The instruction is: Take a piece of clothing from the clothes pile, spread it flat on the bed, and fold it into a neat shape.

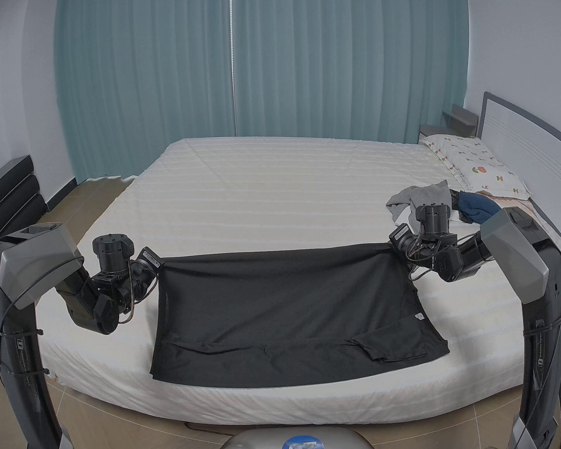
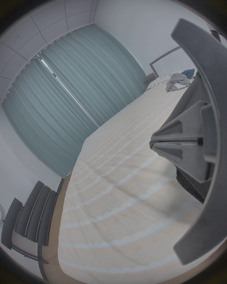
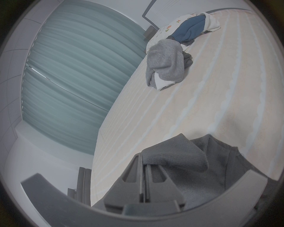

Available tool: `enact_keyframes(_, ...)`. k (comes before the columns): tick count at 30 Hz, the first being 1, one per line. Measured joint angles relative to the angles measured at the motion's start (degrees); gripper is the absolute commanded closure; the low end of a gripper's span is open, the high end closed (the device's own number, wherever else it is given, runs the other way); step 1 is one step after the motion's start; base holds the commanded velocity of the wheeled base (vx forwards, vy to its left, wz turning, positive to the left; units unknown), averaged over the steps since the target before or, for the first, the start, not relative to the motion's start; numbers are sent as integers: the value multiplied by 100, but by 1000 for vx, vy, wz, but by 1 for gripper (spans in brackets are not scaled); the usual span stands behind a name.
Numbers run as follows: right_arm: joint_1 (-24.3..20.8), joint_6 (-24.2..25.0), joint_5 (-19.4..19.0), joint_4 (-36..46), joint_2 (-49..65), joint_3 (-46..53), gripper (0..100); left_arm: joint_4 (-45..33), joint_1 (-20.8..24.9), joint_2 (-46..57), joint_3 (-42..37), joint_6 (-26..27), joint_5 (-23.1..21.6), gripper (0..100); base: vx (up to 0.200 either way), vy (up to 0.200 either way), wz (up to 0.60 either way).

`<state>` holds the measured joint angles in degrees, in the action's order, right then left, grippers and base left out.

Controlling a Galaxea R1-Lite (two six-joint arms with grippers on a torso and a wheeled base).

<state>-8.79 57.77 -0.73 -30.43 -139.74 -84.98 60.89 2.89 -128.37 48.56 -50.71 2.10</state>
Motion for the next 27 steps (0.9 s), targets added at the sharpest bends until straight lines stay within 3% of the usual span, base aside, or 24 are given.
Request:
enact_keyframes(7, 9, -322, -22, -11, 184, 519, 100, -77, -6, 12, -151, 141, -7, 100, 0, 0, 0)
enact_keyframes(20, -74, -1339, -178, -66, 837, 2528, 100, -139, -48, 255, -1520, 1669, -16, 100, 0, 0, 0)
enact_keyframes(27, -123, -1541, -200, -343, 936, 3162, 100, -244, 49, 238, -2005, 1793, -16, 100, 0, 0, 0)
